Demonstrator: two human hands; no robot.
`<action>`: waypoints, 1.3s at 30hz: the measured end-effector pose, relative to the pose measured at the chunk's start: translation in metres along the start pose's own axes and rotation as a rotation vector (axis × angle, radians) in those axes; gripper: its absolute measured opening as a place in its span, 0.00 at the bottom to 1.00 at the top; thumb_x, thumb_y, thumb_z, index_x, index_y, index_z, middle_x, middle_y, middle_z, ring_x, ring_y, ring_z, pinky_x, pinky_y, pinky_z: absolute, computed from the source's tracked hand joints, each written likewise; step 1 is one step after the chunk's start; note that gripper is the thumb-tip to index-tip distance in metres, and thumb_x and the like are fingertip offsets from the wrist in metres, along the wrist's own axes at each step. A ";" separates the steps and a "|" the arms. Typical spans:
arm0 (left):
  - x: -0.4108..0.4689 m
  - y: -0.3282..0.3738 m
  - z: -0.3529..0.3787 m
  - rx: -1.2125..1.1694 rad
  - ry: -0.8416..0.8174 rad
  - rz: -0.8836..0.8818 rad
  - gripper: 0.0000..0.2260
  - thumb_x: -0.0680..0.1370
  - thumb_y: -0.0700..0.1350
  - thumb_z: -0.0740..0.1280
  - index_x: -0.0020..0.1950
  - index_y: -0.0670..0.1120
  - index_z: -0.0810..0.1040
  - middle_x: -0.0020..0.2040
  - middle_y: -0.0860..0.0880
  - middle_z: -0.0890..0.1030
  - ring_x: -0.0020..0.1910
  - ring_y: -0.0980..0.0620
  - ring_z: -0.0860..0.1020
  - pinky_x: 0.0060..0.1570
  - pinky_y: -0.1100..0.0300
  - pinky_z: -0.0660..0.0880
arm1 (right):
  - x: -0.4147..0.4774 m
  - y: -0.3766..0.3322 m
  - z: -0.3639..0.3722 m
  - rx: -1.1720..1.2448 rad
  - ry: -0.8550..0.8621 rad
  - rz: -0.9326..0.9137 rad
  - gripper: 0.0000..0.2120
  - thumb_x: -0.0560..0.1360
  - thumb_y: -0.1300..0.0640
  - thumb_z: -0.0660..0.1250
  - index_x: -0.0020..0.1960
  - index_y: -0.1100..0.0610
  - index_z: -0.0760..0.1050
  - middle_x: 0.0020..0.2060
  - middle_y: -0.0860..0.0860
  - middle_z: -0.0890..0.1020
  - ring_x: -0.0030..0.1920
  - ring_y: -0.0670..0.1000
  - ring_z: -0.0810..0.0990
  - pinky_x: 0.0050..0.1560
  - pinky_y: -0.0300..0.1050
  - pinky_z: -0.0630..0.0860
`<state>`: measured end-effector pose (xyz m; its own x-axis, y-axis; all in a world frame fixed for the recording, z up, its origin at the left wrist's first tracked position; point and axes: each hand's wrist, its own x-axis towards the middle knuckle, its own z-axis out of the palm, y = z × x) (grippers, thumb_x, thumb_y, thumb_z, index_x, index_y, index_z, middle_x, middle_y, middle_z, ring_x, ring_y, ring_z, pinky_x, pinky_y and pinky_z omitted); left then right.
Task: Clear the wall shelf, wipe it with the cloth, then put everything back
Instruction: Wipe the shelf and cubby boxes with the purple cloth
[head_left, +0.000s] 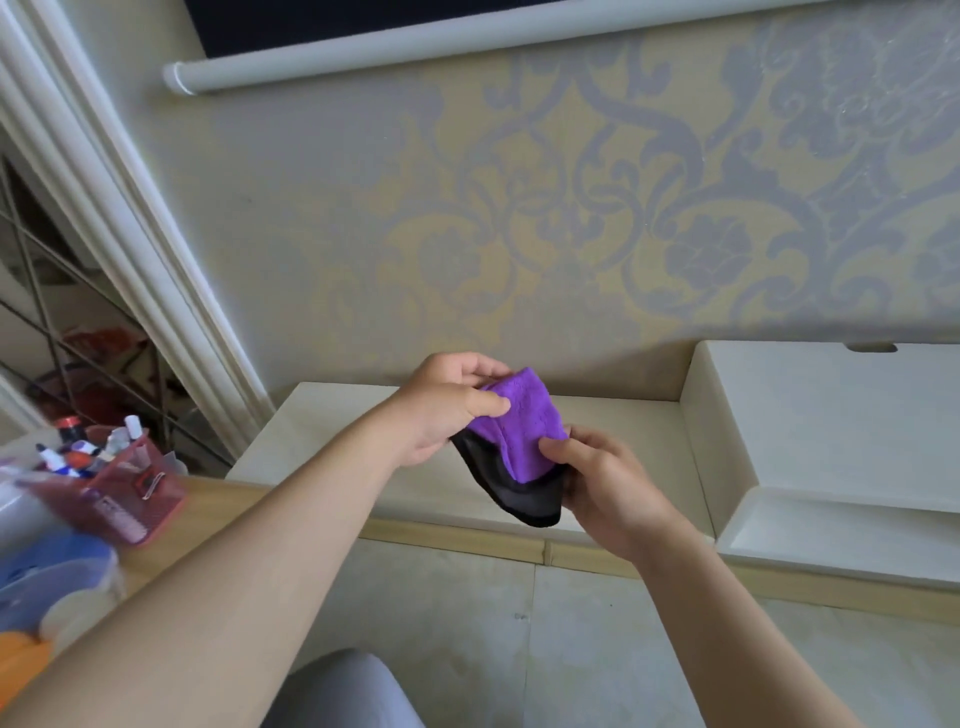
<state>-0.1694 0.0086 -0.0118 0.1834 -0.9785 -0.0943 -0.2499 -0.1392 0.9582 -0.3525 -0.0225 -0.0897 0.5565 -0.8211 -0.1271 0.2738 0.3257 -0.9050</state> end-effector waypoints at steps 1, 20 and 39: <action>-0.002 0.001 -0.008 0.097 0.018 -0.005 0.12 0.75 0.31 0.69 0.55 0.44 0.81 0.51 0.42 0.85 0.46 0.49 0.83 0.50 0.56 0.79 | 0.002 0.000 0.007 0.024 0.016 -0.012 0.12 0.72 0.62 0.72 0.53 0.66 0.77 0.47 0.64 0.83 0.47 0.60 0.82 0.53 0.55 0.77; -0.093 0.005 -0.159 0.834 -0.042 -0.805 0.15 0.84 0.48 0.59 0.68 0.41 0.66 0.58 0.32 0.77 0.49 0.28 0.82 0.44 0.33 0.81 | 0.036 0.040 0.184 -0.389 -0.369 0.281 0.08 0.74 0.65 0.70 0.53 0.66 0.81 0.48 0.62 0.86 0.48 0.60 0.85 0.51 0.54 0.82; -0.084 -0.016 -0.196 1.224 -0.040 -0.624 0.12 0.80 0.47 0.62 0.52 0.40 0.81 0.44 0.44 0.86 0.38 0.46 0.86 0.43 0.50 0.84 | 0.055 0.080 0.261 -0.976 -0.275 0.192 0.05 0.75 0.59 0.65 0.42 0.59 0.70 0.39 0.56 0.78 0.35 0.57 0.79 0.29 0.43 0.77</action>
<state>0.0057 0.1233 0.0335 0.5520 -0.7051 -0.4451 -0.8113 -0.5775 -0.0912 -0.0956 0.0806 -0.0633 0.7171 -0.6201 -0.3182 -0.5268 -0.1832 -0.8300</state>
